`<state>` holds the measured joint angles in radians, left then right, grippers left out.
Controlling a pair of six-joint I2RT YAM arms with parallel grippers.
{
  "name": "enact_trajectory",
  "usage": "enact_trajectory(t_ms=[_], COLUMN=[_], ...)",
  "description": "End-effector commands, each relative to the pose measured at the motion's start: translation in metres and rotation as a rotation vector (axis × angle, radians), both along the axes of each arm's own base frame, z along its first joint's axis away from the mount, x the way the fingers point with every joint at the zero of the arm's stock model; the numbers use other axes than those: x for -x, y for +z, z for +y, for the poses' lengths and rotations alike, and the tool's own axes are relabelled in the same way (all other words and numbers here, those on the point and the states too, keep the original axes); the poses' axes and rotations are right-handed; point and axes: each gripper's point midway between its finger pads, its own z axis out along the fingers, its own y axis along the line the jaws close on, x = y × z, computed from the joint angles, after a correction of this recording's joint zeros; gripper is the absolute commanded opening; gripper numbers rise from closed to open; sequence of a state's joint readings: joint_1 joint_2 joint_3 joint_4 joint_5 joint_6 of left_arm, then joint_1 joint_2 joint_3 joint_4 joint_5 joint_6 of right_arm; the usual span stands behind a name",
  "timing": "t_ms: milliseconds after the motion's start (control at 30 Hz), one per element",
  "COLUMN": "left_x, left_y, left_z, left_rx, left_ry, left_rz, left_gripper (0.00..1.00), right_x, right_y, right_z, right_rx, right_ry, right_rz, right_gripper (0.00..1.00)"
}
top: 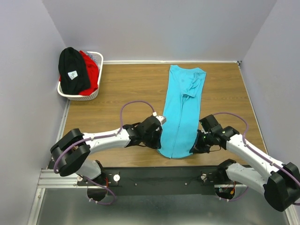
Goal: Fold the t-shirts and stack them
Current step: Fold the tshirt
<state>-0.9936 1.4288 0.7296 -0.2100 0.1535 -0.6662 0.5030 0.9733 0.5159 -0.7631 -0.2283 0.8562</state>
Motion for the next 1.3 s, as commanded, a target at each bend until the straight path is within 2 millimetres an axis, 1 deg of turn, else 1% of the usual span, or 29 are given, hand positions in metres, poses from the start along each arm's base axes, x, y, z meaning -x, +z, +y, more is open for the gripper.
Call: enact_trajectory(t_ms=[0, 33, 67, 100, 133, 200, 233, 267, 300, 333, 367, 400, 433, 500, 533, 600, 633, 667, 767, 800, 833, 867, 900, 933, 967, 1033, 1200, 1233, 1267], left_x=[-0.024, -0.034, -0.045, -0.052, -0.069, -0.085, -0.097, -0.109, -0.116, -0.127, -0.134, -0.141, -0.155, -0.169, -0.182, -0.194, -0.203, -0.209, -0.228, -0.233, -0.239, -0.244, -0.250, -0.256, -0.261, -0.271, -0.287, -0.292, -0.294], left_y=[0.020, 0.030, 0.032, 0.037, 0.046, 0.054, 0.065, 0.063, 0.065, 0.077, 0.072, 0.074, 0.080, 0.082, 0.083, 0.083, 0.093, 0.086, 0.085, 0.083, 0.087, 0.078, 0.076, 0.080, 0.072, 0.067, 0.059, 0.061, 0.056], left_z=[-0.011, -0.017, -0.016, -0.017, -0.020, -0.024, -0.029, -0.028, -0.030, -0.035, -0.036, -0.038, -0.042, -0.045, -0.050, -0.054, -0.060, -0.062, -0.069, -0.069, -0.072, -0.071, -0.069, -0.071, -0.070, -0.070, -0.066, -0.066, -0.065], left_rx=[-0.003, 0.014, 0.012, 0.018, 0.034, 0.047, 0.068, 0.064, 0.074, 0.096, 0.090, 0.100, 0.119, 0.120, 0.123, 0.122, 0.144, 0.138, 0.133, 0.131, 0.138, 0.124, 0.119, 0.129, 0.117, 0.117, 0.107, 0.109, 0.099], left_ry=[0.027, 0.029, 0.047, 0.056, 0.078, 0.093, 0.107, 0.130, 0.135, 0.149, 0.166, 0.174, 0.189, 0.213, 0.226, 0.240, 0.246, 0.250, 0.273, 0.277, 0.282, 0.288, 0.299, 0.300, 0.303, 0.301, 0.312, 0.315, 0.318], left_rz=[-0.065, -0.089, -0.094, -0.106, -0.125, -0.142, -0.162, -0.157, -0.154, -0.172, -0.161, -0.162, -0.173, -0.185, -0.190, -0.190, -0.204, -0.192, -0.203, -0.199, -0.208, -0.197, -0.197, -0.209, -0.205, -0.202, -0.208, -0.217, -0.215], left_gripper=[0.00, 0.00, 0.00, 0.00, 0.00, 0.00, 0.00, 0.00, 0.00, 0.00, 0.00, 0.00, 0.00, 0.00, 0.00, 0.00, 0.00, 0.00, 0.00, 0.00, 0.00, 0.00, 0.00, 0.00, 0.00, 0.00, 0.00, 0.00, 0.00], right_x=[-0.028, -0.036, -0.041, -0.055, -0.063, -0.078, -0.096, -0.105, -0.118, -0.130, -0.139, -0.146, -0.162, -0.178, -0.188, -0.199, -0.206, -0.214, -0.230, -0.234, -0.241, -0.245, -0.249, -0.251, -0.254, -0.260, -0.272, -0.274, -0.276], right_y=[0.024, 0.024, 0.026, 0.027, 0.028, 0.028, 0.037, 0.041, 0.041, 0.048, 0.052, 0.053, 0.058, 0.063, 0.065, 0.066, 0.066, 0.065, 0.063, 0.058, 0.060, 0.058, 0.054, 0.051, 0.049, 0.044, 0.034, 0.032, 0.028], right_z=[0.004, 0.000, -0.003, -0.008, -0.012, -0.017, -0.017, -0.016, -0.016, -0.014, -0.014, -0.014, -0.015, -0.022, -0.024, -0.025, -0.025, -0.028, -0.035, -0.037, -0.037, -0.043, -0.044, -0.044, -0.051, -0.054, -0.058, -0.058, -0.059], right_rx=[0.020, 0.051, 0.071, 0.123, 0.155, 0.207, 0.223, 0.232, 0.254, 0.257, 0.268, 0.284, 0.307, 0.353, 0.361, 0.358, 0.358, 0.364, 0.370, 0.377, 0.363, 0.367, 0.364, 0.355, 0.355, 0.350, 0.340, 0.334, 0.332], right_ry=[-0.037, -0.061, -0.069, -0.089, -0.098, -0.113, -0.135, -0.147, -0.162, -0.171, -0.187, -0.197, -0.215, -0.253, -0.266, -0.275, -0.280, -0.289, -0.304, -0.305, -0.311, -0.322, -0.324, -0.323, -0.333, -0.334, -0.337, -0.339, -0.334], right_rz=[-0.089, -0.110, -0.128, -0.163, -0.191, -0.218, -0.279, -0.301, -0.327, -0.357, -0.376, -0.388, -0.419, -0.459, -0.465, -0.472, -0.481, -0.480, -0.484, -0.474, -0.484, -0.477, -0.475, -0.468, -0.463, -0.459, -0.452, -0.450, -0.446], right_gripper=[0.01, 0.01, 0.00, 0.01, 0.01, 0.01, 0.00, 0.00, 0.00, 0.00, 0.01, 0.01, 0.01, 0.00, 0.00, 0.00, 0.00, 0.00, 0.01, 0.01, 0.01, 0.01, 0.01, 0.00, 0.01, 0.00, 0.00, 0.00, 0.00])
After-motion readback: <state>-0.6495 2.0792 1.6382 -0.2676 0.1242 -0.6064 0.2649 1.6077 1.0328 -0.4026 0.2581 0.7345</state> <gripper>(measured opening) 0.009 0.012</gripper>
